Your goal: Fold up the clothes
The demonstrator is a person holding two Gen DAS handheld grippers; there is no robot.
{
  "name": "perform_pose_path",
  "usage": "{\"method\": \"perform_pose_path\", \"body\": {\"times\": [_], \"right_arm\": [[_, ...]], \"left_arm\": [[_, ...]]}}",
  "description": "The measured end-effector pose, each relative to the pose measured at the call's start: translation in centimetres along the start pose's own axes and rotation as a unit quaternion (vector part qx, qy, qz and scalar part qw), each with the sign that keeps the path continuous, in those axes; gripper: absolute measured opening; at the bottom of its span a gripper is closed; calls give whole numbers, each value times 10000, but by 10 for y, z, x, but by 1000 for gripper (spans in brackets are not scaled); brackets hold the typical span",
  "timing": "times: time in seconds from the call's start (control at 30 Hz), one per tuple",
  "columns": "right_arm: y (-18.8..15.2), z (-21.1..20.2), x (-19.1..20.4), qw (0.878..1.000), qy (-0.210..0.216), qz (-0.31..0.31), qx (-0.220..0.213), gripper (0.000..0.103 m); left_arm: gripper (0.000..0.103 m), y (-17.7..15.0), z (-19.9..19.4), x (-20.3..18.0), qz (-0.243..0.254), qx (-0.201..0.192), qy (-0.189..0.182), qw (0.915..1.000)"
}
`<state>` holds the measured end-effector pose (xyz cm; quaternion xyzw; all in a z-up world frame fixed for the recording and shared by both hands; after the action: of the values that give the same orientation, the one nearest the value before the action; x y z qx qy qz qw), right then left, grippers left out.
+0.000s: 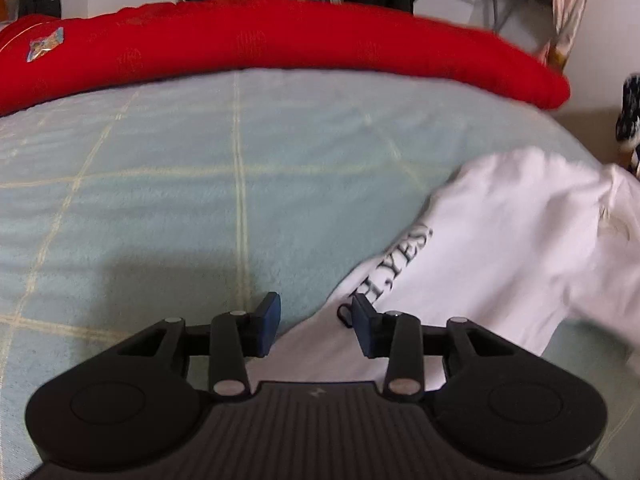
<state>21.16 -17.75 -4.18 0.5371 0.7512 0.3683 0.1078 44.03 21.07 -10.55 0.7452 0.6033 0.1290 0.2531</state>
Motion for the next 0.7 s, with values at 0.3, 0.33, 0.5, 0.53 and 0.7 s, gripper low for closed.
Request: {"method": "perform_pose_path", "body": {"times": [0.3,0.33,0.5,0.53,0.7], "right_arm": [[0,1,-1,10000,-18,74,19,95],[0,1,0,10000,-24,47,26,95],[-3,-2,2,10000,-28,8,5,96],[-4,-2,2,10000,-25,18,12,96],[-4,0,3,10000,6,67,19,96]], "left_arm": [[2,13,-7,-10,1,-228,384,9990],[8,15,-5,-7,-135,-159,334,9992],[11,5,-32,-5,-369,-539,364,9972],[17,-2,-41,-7,-323,-635,301,9970],[30,-49,-50,2,-384,-289,141,9987]]}}
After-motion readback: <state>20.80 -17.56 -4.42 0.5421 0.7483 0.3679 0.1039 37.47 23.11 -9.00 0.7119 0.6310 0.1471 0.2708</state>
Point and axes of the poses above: each gripper's, at about its wrist camera, not at the fingertips, and z roughly the way its jaws point, x to its left, y to its top, the point moved 6 cm from there along z, roughly the way its jaws point, and after that the axes turned 9 degrees about x, right-handed, at the moved point
